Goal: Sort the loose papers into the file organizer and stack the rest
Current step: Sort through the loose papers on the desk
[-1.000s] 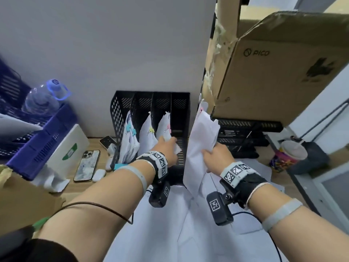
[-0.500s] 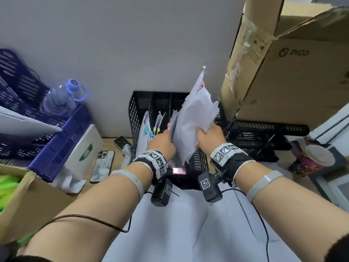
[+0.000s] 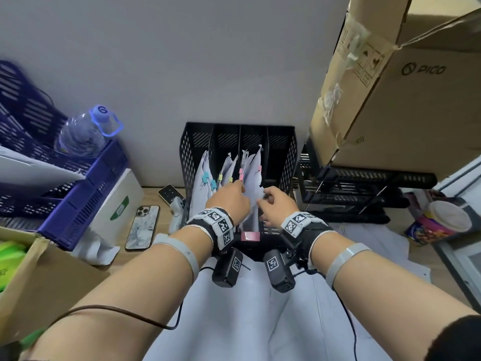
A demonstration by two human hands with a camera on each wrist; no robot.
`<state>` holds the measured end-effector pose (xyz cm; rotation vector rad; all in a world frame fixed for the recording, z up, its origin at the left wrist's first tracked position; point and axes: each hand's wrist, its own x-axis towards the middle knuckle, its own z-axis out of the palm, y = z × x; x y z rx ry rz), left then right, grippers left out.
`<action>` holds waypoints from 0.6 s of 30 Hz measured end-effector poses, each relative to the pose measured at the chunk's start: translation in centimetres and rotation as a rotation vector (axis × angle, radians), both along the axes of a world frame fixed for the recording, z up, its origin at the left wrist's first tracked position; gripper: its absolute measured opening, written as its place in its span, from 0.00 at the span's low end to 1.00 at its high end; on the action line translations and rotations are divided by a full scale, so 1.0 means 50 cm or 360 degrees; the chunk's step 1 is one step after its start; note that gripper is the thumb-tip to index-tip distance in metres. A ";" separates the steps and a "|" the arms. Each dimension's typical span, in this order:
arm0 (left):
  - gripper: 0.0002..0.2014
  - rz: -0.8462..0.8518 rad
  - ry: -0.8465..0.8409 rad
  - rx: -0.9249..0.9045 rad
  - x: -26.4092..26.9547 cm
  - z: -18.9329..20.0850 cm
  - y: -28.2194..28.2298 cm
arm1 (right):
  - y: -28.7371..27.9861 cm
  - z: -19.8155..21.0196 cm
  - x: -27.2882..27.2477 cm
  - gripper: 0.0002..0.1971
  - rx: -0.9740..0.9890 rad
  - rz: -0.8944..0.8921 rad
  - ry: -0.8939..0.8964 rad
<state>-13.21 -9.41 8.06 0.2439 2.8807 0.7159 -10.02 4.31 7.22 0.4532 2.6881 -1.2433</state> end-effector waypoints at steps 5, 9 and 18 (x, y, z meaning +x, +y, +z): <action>0.19 0.0018 -0.0050 0.0054 0.010 -0.001 0.010 | 0.019 -0.005 -0.024 0.24 0.0095 -0.0020 0.0025; 0.20 0.0064 -0.0102 0.0110 0.018 0.006 0.010 | 0.026 0.018 -0.034 0.10 0.0052 -0.0004 0.0053; 0.23 0.0049 -0.0006 0.0178 0.019 0.016 0.050 | 0.012 0.032 0.016 0.08 0.0552 0.0506 0.0303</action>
